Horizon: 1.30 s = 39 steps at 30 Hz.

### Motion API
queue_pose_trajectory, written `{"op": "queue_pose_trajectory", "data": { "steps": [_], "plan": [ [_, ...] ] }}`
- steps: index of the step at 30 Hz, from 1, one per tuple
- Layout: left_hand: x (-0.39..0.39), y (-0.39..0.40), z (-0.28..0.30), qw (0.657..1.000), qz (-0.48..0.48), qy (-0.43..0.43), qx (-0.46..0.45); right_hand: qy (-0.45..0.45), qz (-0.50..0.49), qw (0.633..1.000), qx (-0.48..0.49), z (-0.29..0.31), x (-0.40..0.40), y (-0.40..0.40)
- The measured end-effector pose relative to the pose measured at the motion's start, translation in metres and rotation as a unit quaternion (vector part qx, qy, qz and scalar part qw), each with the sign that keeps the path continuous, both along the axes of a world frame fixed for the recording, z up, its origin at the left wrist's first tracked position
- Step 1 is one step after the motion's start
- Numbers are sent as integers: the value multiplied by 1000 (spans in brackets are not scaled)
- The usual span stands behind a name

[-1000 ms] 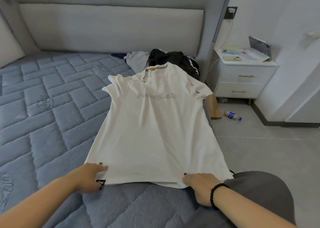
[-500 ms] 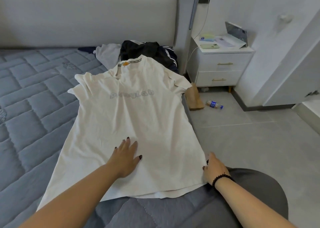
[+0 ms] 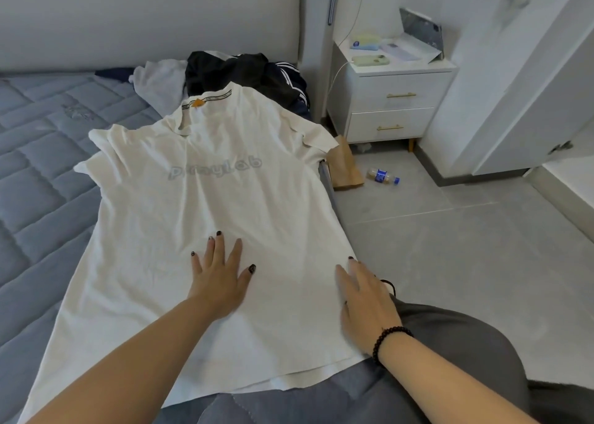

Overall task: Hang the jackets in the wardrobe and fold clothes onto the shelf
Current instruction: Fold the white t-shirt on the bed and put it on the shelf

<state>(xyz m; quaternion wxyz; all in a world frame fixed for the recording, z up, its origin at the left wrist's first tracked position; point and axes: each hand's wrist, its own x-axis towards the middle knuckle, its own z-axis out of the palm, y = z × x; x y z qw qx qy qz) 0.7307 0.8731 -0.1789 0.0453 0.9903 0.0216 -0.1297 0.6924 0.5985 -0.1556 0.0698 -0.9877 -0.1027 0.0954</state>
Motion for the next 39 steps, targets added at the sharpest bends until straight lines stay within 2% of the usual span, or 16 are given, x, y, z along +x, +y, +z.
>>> {"op": "queue_pose_trajectory", "data": {
  "steps": [3,5,13,16,19,21,23,24,25,28,31,33,35,37,39],
  "plan": [
    [26,1,-7,1000,10,-18,-1,6,107,994,-18,-13,24,23],
    [48,2,-10,1000,17,-25,4,8,130,991,-22,-24,43,34],
    [155,-2,-17,998,34,-48,31,-9,71,993,92,-47,153,48],
    [167,-1,-30,995,31,-85,52,-49,10,979,196,-49,203,50],
    [164,1,-35,992,32,-116,43,-80,-140,937,311,-46,265,54],
    [164,1,-33,992,26,-112,41,-61,-280,872,396,-39,311,54],
    [165,1,-32,993,19,-110,42,-36,-338,816,468,-35,353,51],
    [165,2,-33,993,15,-110,44,-35,-326,815,478,-34,369,48],
    [165,2,-33,993,14,-111,44,-36,-301,833,463,-34,382,45],
    [166,4,-36,993,13,-113,37,-39,-229,906,354,-40,411,36],
    [167,6,-39,992,7,-121,21,-102,-222,932,267,-40,437,24],
    [167,7,-40,991,6,-132,9,-133,-250,925,252,-30,459,15],
    [168,7,-41,990,6,-140,2,-127,-298,898,296,-13,481,5],
    [167,6,-41,989,5,-145,-2,-66,-325,859,389,-2,495,-1],
    [167,6,-41,989,3,-148,-1,40,-307,838,450,-3,499,0]
  ]
}}
